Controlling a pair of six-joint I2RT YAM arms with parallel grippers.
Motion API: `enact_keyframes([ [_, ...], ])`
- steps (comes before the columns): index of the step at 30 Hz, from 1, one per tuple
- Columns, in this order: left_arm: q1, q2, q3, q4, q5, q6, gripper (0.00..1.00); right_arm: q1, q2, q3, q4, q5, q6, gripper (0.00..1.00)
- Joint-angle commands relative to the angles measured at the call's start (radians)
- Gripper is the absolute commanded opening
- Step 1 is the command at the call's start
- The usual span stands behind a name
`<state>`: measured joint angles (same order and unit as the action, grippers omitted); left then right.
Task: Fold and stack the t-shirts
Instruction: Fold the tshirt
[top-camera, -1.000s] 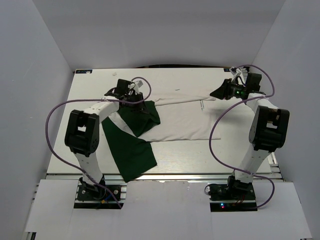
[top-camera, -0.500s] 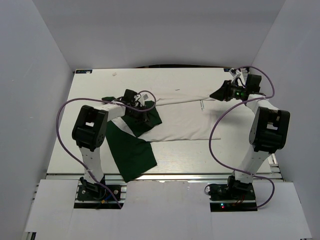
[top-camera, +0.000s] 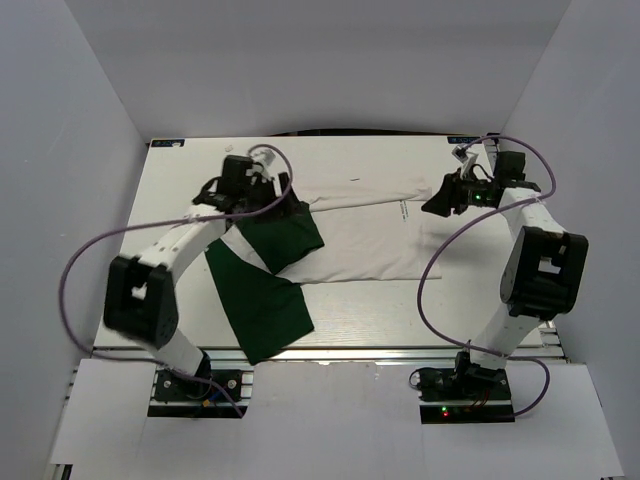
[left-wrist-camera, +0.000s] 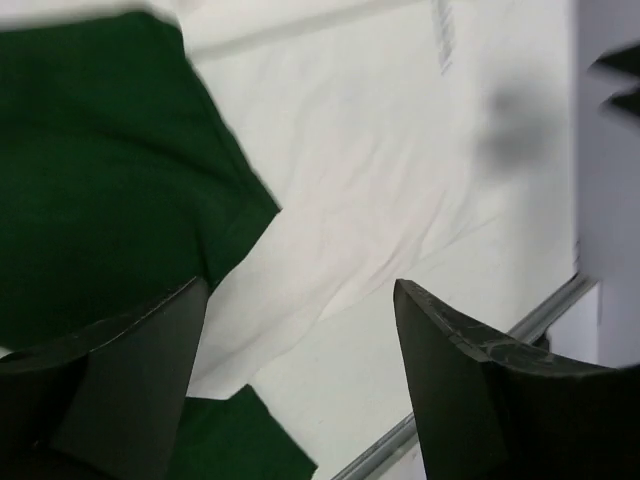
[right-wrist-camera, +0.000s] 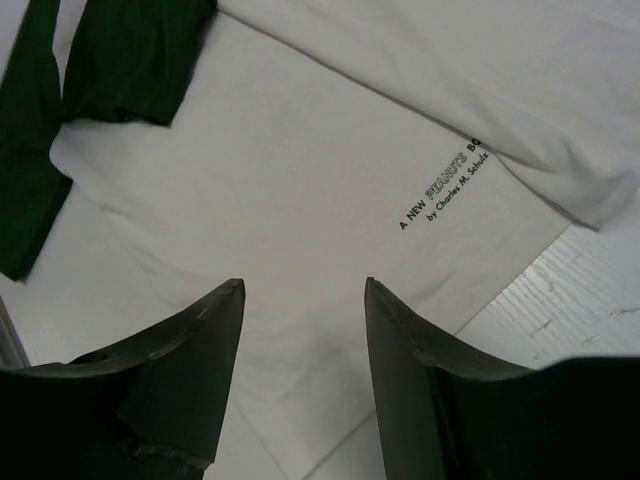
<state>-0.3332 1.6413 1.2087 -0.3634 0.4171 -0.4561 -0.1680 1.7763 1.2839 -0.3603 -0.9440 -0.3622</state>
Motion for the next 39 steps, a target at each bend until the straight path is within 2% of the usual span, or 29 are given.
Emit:
enact_keyframes([
  [1, 0.057, -0.230, -0.075, -0.017, -0.100, -0.105, 0.86, 0.001, -0.109, -0.007, -0.277, -0.010, -0.384, 0.58],
  [2, 0.094, -0.274, -0.160, -0.037, -0.100, -0.183, 0.84, 0.001, -0.120, -0.017, -0.346, -0.016, -0.499, 0.60],
  [3, 0.115, -0.366, -0.205, -0.054, -0.095, -0.205, 0.78, 0.001, -0.139, -0.027, -0.477, -0.016, -0.731, 0.61],
  [5, 0.147, -0.457, -0.279, -0.136, -0.110, -0.261, 0.62, -0.001, -0.155, -0.066, -0.584, 0.005, -0.927, 0.63],
  [7, 0.183, -0.590, -0.369, -0.212, -0.188, -0.352, 0.54, -0.001, -0.175, -0.093, -0.684, 0.022, -1.138, 0.66],
  [8, 0.189, -0.632, -0.392, -0.276, -0.217, -0.374, 0.53, -0.001, -0.176, -0.112, -0.693, 0.037, -1.167, 0.66],
  [9, 0.191, -0.667, -0.431, -0.305, -0.251, -0.407, 0.54, -0.001, -0.178, -0.116, -0.687, 0.040, -1.178, 0.66],
  [10, 0.192, -0.716, -0.445, -0.340, -0.324, -0.453, 0.61, -0.001, -0.176, -0.121, -0.686, 0.048, -1.189, 0.66],
  [12, 0.203, -0.729, -0.471, -0.403, -0.362, -0.467, 0.61, -0.001, -0.166, -0.126, -0.687, 0.054, -1.207, 0.68],
  [15, 0.226, -0.655, -0.465, -0.534, -0.447, -0.573, 0.62, 0.001, -0.153, -0.117, -0.652, 0.065, -1.175, 0.68],
  [18, 0.232, -0.591, -0.471, -0.577, -0.507, -0.630, 0.63, -0.001, -0.146, -0.110, -0.591, 0.082, -1.115, 0.68],
  [22, 0.285, -0.537, -0.543, -0.476, -0.508, -0.587, 0.63, 0.001, -0.121, -0.095, -0.560, 0.079, -1.074, 0.68],
  [24, 0.298, -0.462, -0.563, -0.438, -0.495, -0.576, 0.63, 0.001, -0.115, -0.086, -0.552, 0.079, -1.051, 0.70],
  [36, 0.301, -0.314, -0.601, -0.255, -0.459, -0.487, 0.62, 0.001, -0.097, -0.066, -0.548, 0.076, -1.015, 0.70],
  [39, 0.303, -0.284, -0.615, -0.253, -0.454, -0.474, 0.60, 0.001, -0.089, -0.061, -0.551, 0.082, -1.011, 0.70],
])
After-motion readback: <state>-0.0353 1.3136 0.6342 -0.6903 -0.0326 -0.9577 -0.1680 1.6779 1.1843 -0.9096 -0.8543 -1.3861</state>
